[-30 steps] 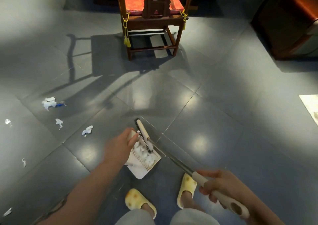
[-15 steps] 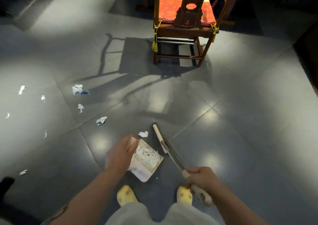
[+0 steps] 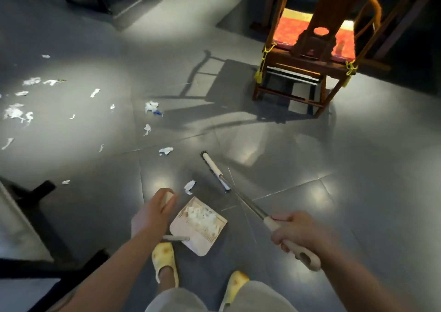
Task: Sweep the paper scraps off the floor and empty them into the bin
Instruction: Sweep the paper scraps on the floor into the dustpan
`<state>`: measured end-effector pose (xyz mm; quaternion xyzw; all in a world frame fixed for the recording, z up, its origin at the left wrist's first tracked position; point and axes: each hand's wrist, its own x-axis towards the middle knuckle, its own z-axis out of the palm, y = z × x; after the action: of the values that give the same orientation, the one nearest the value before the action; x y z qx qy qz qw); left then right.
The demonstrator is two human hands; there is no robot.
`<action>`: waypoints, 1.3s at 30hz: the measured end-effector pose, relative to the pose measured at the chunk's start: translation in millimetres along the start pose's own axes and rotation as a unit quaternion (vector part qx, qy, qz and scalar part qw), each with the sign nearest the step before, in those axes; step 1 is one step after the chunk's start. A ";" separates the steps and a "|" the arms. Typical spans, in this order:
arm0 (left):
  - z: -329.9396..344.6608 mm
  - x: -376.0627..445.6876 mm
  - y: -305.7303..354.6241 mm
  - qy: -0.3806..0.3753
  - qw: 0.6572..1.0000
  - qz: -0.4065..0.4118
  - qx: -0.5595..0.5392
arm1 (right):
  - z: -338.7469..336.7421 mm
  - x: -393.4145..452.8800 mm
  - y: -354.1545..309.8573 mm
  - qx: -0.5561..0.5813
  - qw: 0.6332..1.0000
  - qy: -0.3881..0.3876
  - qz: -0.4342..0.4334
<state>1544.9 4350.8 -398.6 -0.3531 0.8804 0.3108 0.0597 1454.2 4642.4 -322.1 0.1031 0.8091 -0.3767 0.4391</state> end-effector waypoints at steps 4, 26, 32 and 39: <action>-2.0 -32.5 -21.8 0.055 0.998 -0.032 -0.028 | 0.0 44.5 -20.6 -0.178 0.983 0.024 -0.029; -57.4 -35.1 -118.1 0.041 0.997 -0.053 -0.048 | 155.7 64.7 -46.7 -0.307 0.951 -0.039 -0.011; -59.4 -13.9 -119.8 0.023 0.998 -0.026 -0.056 | 174.3 8.6 -54.1 -0.227 0.969 -0.082 0.052; -76.7 5.8 -125.1 0.010 1.000 0.005 -0.012 | 153.3 -25.1 -58.6 -0.180 0.978 -0.083 0.062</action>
<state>1631.8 4232.5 -402.4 -0.3528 0.8786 0.3186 0.0455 1536.9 4498.4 -322.6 0.0408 0.8167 -0.2041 0.5382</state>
